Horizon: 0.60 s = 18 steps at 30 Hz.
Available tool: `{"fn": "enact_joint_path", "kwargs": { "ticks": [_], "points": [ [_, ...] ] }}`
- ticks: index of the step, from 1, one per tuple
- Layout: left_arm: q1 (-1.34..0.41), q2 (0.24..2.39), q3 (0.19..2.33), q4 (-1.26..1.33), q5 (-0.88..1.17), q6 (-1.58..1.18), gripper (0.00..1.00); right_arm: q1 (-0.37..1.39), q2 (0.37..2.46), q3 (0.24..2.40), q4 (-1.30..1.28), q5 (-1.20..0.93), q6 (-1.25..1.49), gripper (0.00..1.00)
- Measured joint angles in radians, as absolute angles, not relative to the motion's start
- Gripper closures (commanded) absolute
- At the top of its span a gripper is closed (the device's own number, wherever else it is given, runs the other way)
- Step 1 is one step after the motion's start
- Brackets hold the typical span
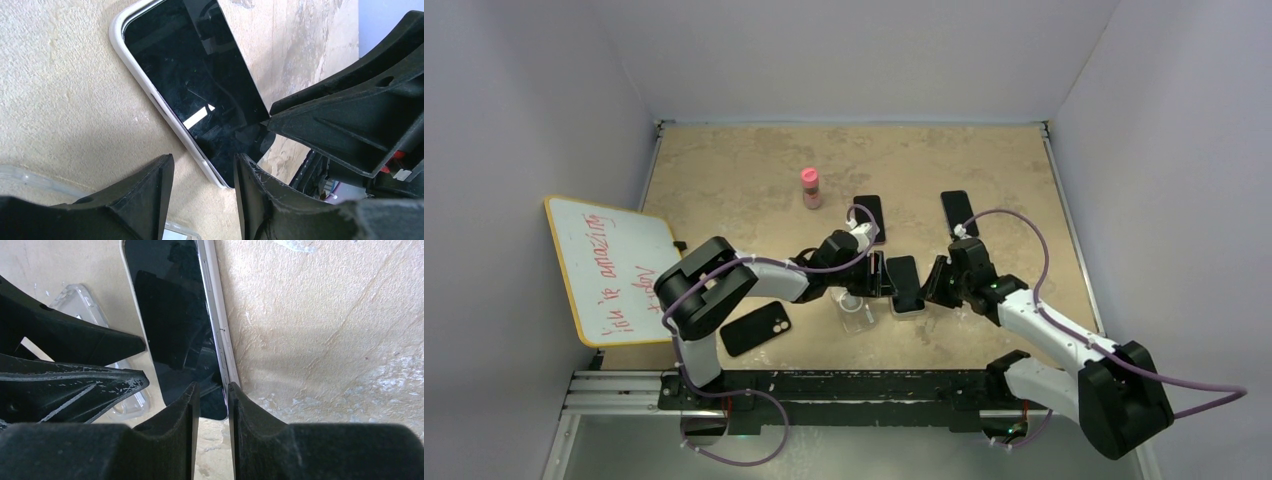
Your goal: Put the phone into the phone case
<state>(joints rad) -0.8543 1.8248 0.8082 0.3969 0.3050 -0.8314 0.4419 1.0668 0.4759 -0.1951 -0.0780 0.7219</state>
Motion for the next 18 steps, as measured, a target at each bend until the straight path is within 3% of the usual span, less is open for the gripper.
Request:
{"fn": "enact_joint_path", "kwargs": {
  "ticks": [4,10,18],
  "points": [
    [-0.857,1.830,0.808,0.407,0.310,-0.832,0.52,0.442,1.067,0.456,-0.179,-0.078,0.721,0.78],
    [-0.863,1.836,0.808,0.412,0.312,-0.838,0.60,0.437,1.069,0.430,-0.140,-0.082,0.719,0.98],
    [-0.897,1.850,0.808,0.431,0.287,-0.856,0.66,0.425,1.067,0.366,-0.006,-0.098,0.752,0.99]
  ]
}}
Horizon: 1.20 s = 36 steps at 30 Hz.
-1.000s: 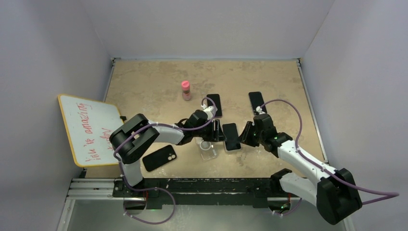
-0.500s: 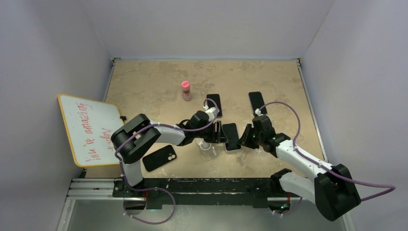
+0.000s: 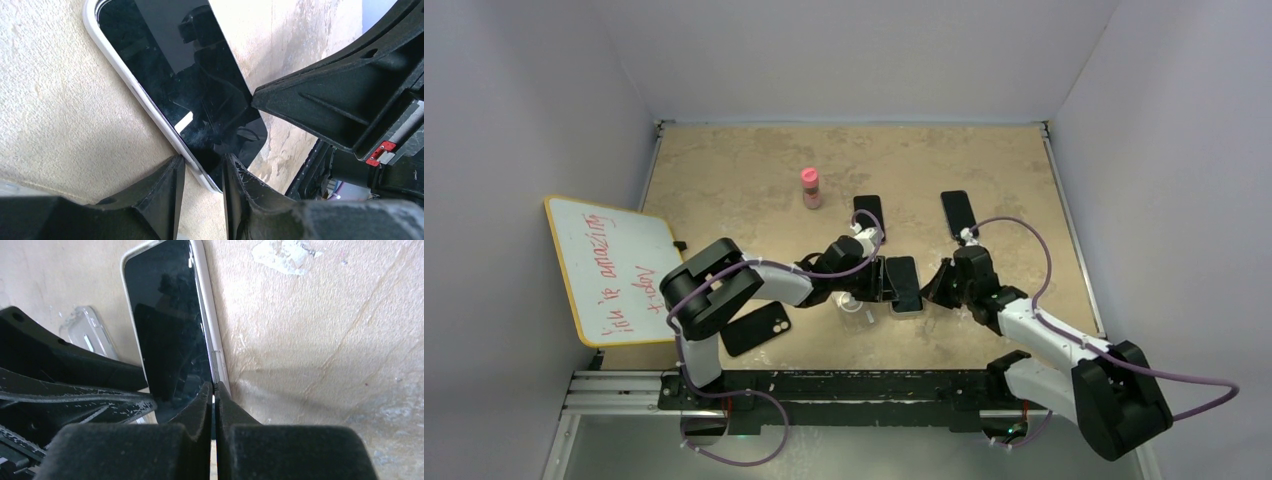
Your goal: Put the phone into the phone case
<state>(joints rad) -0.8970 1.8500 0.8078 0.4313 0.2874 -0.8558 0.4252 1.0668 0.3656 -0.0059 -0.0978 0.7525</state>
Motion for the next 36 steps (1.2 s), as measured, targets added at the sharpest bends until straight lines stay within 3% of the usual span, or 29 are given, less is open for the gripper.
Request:
{"fn": "enact_joint_path", "kwargs": {
  "ticks": [2,9,13,26,36],
  "points": [
    [-0.899,1.849,0.808,0.426,0.279,-0.856,0.66,0.422,1.067,0.350,0.032,-0.097,0.764,0.95],
    [-0.912,1.832,0.808,0.396,0.241,-0.854,0.63,0.424,1.033,0.340,0.019,-0.098,0.784,0.64],
    [-0.896,1.822,0.806,0.376,0.250,-0.855,0.63,0.433,0.966,0.343,-0.042,-0.096,0.787,0.53],
    [-0.842,1.818,0.806,0.360,0.269,-0.854,0.64,0.423,1.098,0.413,0.002,-0.122,0.739,0.26],
    [-0.842,1.845,0.820,0.375,0.308,-0.854,0.71,0.419,1.187,0.407,0.117,-0.200,0.742,0.21]
  ]
}}
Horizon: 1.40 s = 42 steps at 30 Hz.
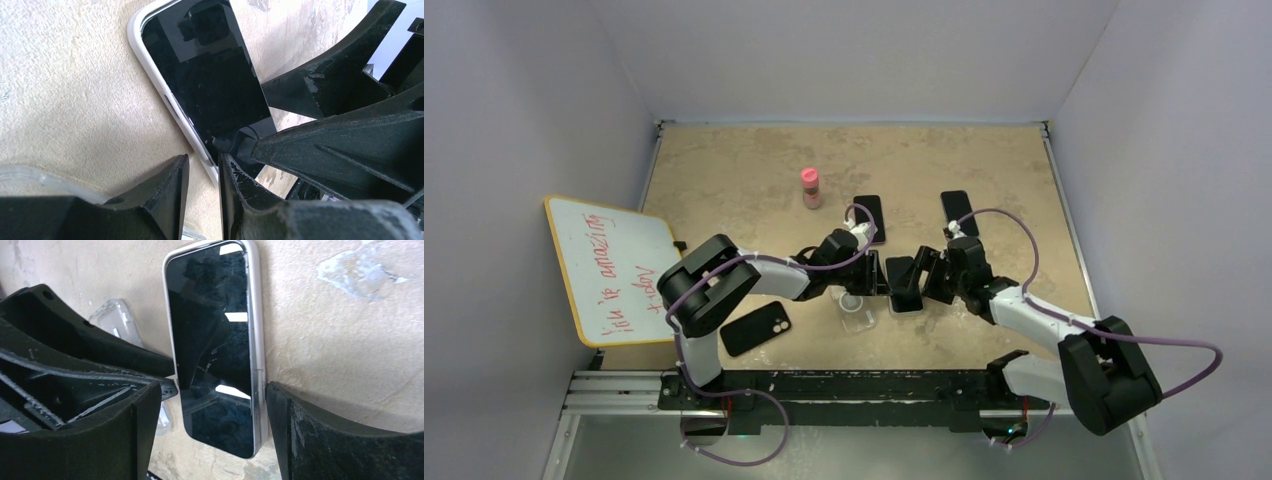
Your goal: Put the phone into the phone case
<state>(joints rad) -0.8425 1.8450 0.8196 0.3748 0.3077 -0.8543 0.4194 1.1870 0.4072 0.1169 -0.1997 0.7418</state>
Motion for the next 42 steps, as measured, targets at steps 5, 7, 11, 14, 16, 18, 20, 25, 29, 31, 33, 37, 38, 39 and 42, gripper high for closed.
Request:
{"fn": "enact_joint_path", "kwargs": {
  "ticks": [5,7,11,14,16,18,20,25,29,31,33,37,38,39,42],
  "points": [
    [-0.842,1.852,0.822,0.380,0.314,-0.855,0.74,0.411,1.203,0.407,0.145,-0.250,0.755,0.21],
    [-0.842,1.852,0.822,0.380,0.315,-0.854,0.74,0.406,1.202,0.406,0.149,-0.263,0.767,0.21],
    [-0.842,1.852,0.820,0.379,0.315,-0.854,0.74,0.402,1.137,0.361,0.204,-0.280,0.813,0.22],
    [-0.841,1.848,0.818,0.375,0.315,-0.854,0.74,0.396,1.071,0.303,0.278,-0.287,0.868,0.23],
    [-0.838,1.843,0.811,0.376,0.315,-0.855,0.74,0.393,1.038,0.271,0.328,-0.287,0.902,0.23],
    [-0.838,1.840,0.806,0.379,0.315,-0.856,0.74,0.393,1.020,0.253,0.358,-0.288,0.924,0.23],
    [-0.838,1.840,0.806,0.381,0.316,-0.857,0.74,0.392,1.020,0.244,0.381,-0.291,0.939,0.23],
    [-0.837,1.839,0.805,0.380,0.317,-0.857,0.74,0.385,1.047,0.215,0.461,-0.306,0.954,0.24],
    [-0.837,1.839,0.803,0.380,0.315,-0.857,0.74,0.379,1.080,0.188,0.541,-0.310,0.971,0.25],
    [-0.837,1.837,0.802,0.379,0.314,-0.857,0.74,0.377,1.082,0.181,0.565,-0.315,0.976,0.26],
    [-0.836,1.833,0.798,0.379,0.312,-0.857,0.75,0.377,1.082,0.175,0.588,-0.324,0.981,0.26],
    [-0.834,1.822,0.792,0.372,0.309,-0.855,0.75,0.375,1.072,0.173,0.609,-0.340,0.996,0.26],
    [-0.833,1.821,0.791,0.370,0.309,-0.855,0.75,0.375,1.068,0.173,0.612,-0.345,0.998,0.26],
    [-0.832,1.818,0.789,0.367,0.308,-0.854,0.75,0.375,1.064,0.173,0.612,-0.350,0.999,0.26],
    [-0.832,1.808,0.788,0.353,0.301,-0.852,0.75,0.375,1.057,0.174,0.614,-0.361,0.999,0.28]
  ]
}}
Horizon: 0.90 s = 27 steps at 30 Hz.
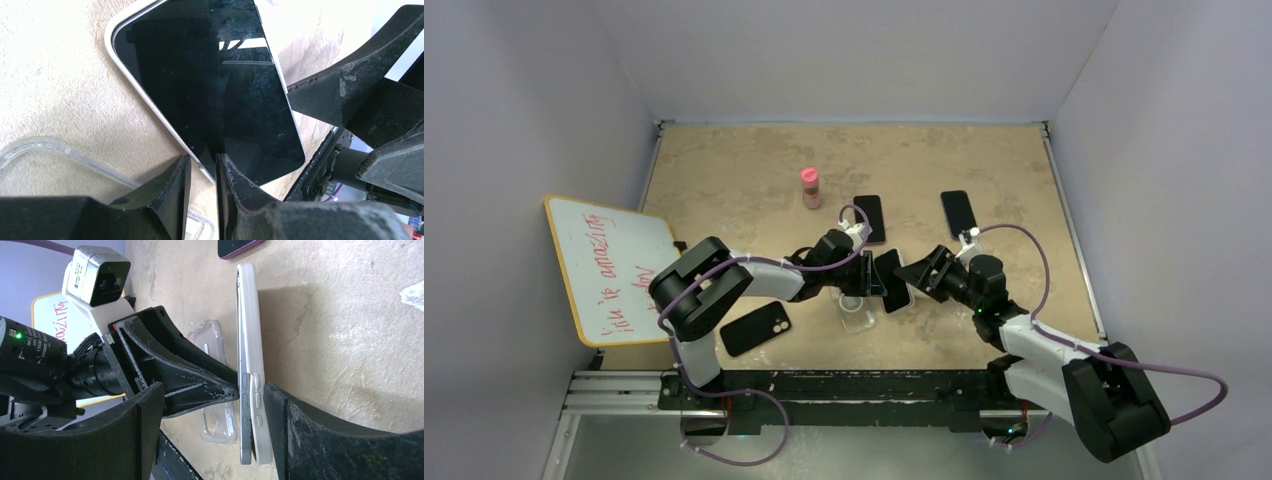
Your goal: Put the phone into the phone case
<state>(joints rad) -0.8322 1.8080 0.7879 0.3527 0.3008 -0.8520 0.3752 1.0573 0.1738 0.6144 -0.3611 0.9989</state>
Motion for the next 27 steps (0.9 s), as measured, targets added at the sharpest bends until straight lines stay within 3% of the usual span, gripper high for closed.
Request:
{"fn": "enact_joint_path", "kwargs": {
  "ticks": [15,22,27],
  "points": [
    [-0.834,1.786,0.788,0.312,0.279,-0.841,0.74,0.389,1.114,0.181,0.638,-0.438,0.982,0.38],
    [-0.838,1.786,0.788,0.311,0.266,-0.839,0.74,0.393,1.113,0.212,0.519,-0.408,0.911,0.65],
    [-0.838,1.786,0.788,0.311,0.262,-0.828,0.73,0.395,1.113,0.231,0.460,-0.387,0.866,0.97]
  ]
}}
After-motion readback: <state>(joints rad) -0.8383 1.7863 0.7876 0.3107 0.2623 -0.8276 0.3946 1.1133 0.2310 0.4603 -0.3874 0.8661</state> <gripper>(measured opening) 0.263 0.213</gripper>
